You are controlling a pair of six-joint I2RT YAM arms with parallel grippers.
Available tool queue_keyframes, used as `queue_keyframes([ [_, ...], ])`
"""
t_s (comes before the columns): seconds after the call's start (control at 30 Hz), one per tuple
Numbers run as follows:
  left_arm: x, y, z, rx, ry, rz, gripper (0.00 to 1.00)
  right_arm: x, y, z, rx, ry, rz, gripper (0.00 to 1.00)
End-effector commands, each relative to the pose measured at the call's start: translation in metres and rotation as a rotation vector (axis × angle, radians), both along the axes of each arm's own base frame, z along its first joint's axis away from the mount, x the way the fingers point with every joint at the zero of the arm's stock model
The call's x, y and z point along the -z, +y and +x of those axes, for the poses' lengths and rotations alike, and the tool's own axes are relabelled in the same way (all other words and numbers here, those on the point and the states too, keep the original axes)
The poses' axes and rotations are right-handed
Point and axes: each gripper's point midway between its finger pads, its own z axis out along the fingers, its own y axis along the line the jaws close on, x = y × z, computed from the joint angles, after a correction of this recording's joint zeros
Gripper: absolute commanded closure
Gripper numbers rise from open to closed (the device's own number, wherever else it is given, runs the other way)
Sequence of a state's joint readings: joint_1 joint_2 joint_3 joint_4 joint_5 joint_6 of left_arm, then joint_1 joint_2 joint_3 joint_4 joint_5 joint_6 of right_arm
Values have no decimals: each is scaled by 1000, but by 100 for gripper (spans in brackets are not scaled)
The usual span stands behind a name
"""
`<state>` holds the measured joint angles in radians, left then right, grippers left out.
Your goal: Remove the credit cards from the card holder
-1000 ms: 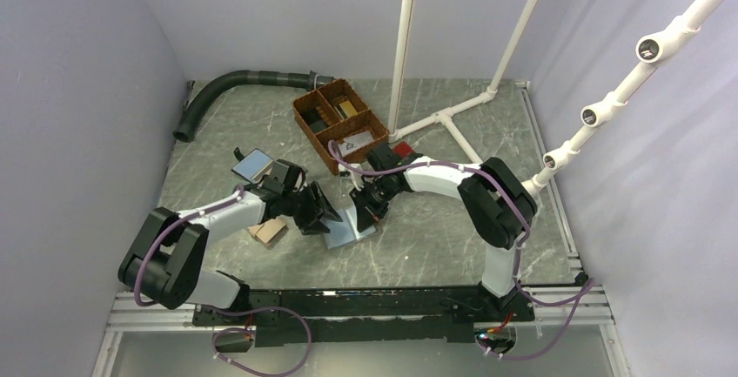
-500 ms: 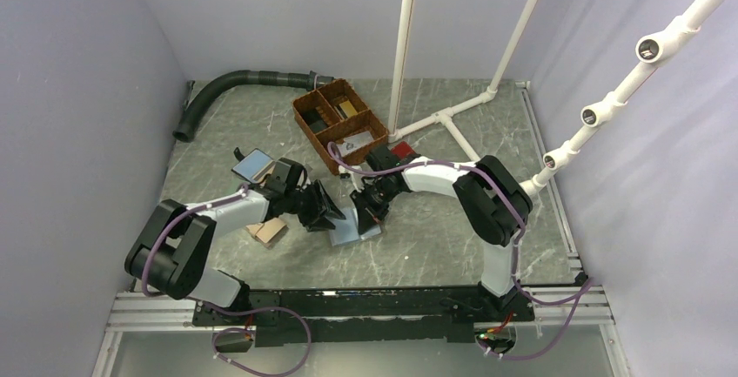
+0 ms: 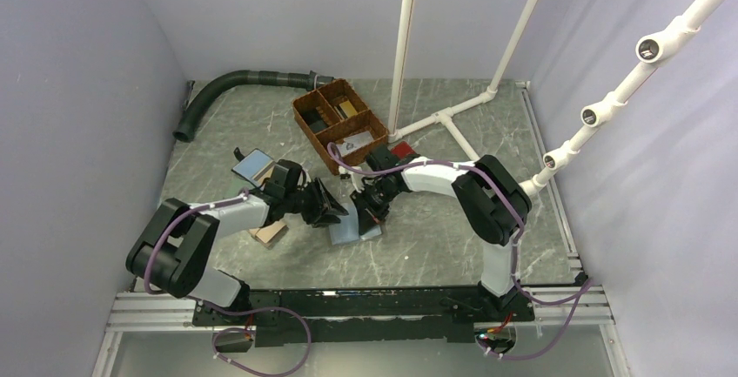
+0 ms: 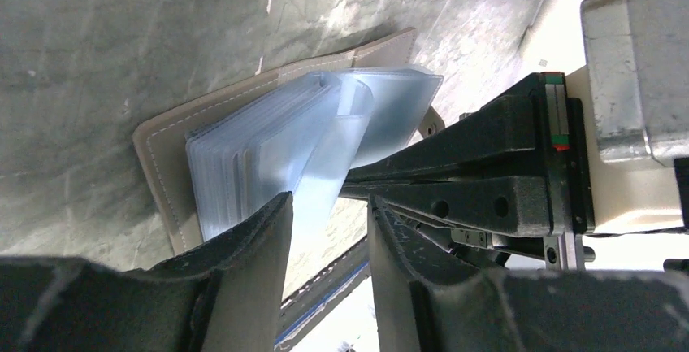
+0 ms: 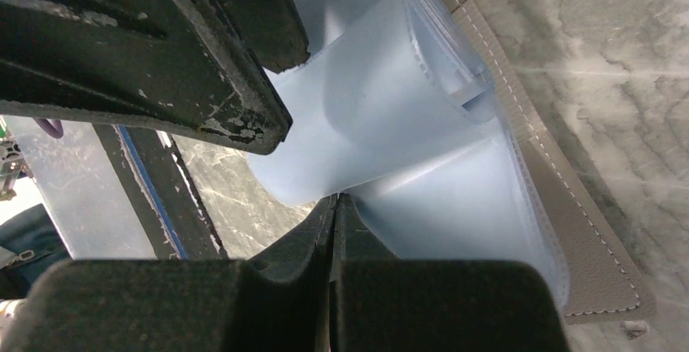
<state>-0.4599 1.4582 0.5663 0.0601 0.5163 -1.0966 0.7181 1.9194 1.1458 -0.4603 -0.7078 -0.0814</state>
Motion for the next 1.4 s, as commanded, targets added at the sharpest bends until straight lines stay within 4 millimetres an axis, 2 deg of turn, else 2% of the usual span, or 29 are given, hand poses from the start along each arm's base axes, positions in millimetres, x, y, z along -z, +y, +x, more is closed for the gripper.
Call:
queue_keyframes([
  [0.0, -11, -10, 7, 14, -54, -70, 57, -16, 10, 11, -12, -41, 48, 100],
  [0.23, -13, -18, 7, 32, -60, -128, 57, -26, 7, 15, -15, -74, 63, 100],
  [0.37, -13, -25, 9, 56, -64, -176, 56, -29, 5, 15, -25, -77, 74, 96],
  [0.87, -13, -43, 15, 118, -67, -193, 56, -70, -16, 17, -76, -136, 191, 67],
  [1.07, -14, -58, 14, 171, -66, -209, 53, -84, -12, 10, -81, -78, 274, 68],
  [1.37, -12, -73, 10, 215, -46, -220, 51, -90, -3, 11, -35, 27, 331, 70],
])
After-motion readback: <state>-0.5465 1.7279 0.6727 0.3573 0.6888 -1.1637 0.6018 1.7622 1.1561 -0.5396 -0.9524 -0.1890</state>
